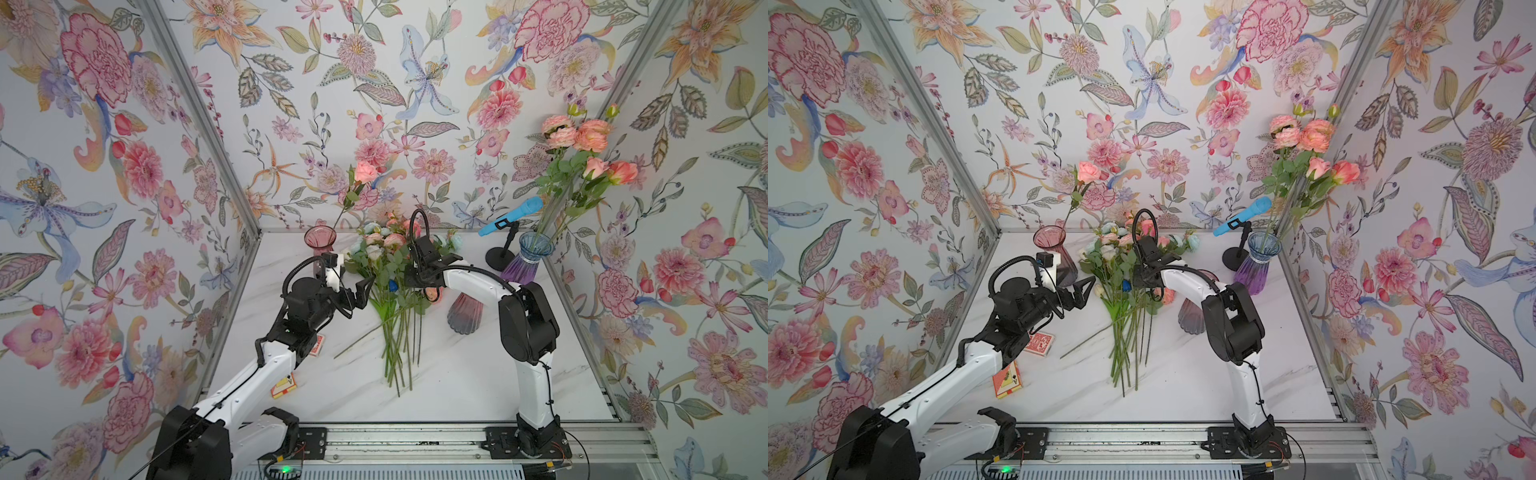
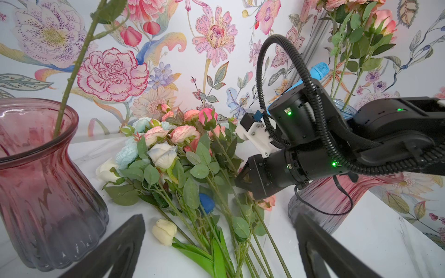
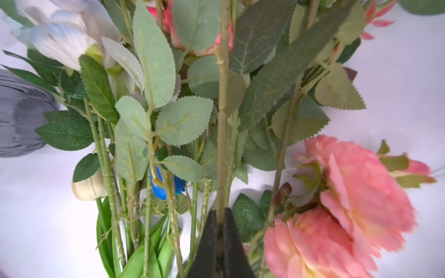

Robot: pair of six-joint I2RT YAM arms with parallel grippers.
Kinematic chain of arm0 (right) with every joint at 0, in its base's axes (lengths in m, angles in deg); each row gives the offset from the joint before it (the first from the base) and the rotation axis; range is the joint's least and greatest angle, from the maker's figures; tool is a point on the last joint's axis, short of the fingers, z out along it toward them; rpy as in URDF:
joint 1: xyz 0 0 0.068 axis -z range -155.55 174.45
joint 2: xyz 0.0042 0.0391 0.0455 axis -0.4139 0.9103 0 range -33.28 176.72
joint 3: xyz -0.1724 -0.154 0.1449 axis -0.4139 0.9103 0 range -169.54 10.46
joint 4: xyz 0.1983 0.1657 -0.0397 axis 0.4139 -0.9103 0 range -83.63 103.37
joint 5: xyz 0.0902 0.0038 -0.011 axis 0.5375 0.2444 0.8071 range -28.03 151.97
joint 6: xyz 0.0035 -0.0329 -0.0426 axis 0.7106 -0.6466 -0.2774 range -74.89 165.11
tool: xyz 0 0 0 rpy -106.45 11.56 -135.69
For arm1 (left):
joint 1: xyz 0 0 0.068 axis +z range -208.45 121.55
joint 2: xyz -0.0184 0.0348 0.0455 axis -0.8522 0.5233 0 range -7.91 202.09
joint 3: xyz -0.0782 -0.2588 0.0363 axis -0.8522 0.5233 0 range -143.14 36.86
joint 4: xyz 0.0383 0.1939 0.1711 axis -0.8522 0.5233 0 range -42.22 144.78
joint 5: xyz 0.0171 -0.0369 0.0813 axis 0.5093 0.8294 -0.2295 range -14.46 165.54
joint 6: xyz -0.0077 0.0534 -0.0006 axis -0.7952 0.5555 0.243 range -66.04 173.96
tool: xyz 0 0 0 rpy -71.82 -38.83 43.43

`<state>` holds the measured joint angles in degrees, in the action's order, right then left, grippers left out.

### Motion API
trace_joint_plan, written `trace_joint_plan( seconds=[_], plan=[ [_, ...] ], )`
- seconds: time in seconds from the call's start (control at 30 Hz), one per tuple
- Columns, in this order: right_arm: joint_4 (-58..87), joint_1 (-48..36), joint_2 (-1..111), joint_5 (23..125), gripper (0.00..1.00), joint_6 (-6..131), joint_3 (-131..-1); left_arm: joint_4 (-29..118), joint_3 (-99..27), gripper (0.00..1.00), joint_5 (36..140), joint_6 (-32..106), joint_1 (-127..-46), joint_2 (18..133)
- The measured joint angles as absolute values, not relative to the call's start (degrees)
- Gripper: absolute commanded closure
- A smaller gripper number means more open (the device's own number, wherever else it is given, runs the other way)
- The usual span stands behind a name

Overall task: Place the pink flowers into the vase
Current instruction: Pick up the flower at the center of the board.

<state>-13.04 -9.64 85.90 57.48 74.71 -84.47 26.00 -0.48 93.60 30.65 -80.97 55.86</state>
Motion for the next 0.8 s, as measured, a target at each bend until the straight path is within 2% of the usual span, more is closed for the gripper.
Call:
trace_joint_plan(
  seconds=[0.47,0.8],
  plan=[
    [-13.9,-8.9,83.7,58.9,1.0,72.3,-88.7,25.9,-0.5,0.0,94.9,30.7,-81.3,55.9],
    [-7.0,-8.7,70.5,61.6,1.0,69.3,-89.4,22.3,-0.7,0.03,100.5,30.4,-84.4,58.8]
  ],
)
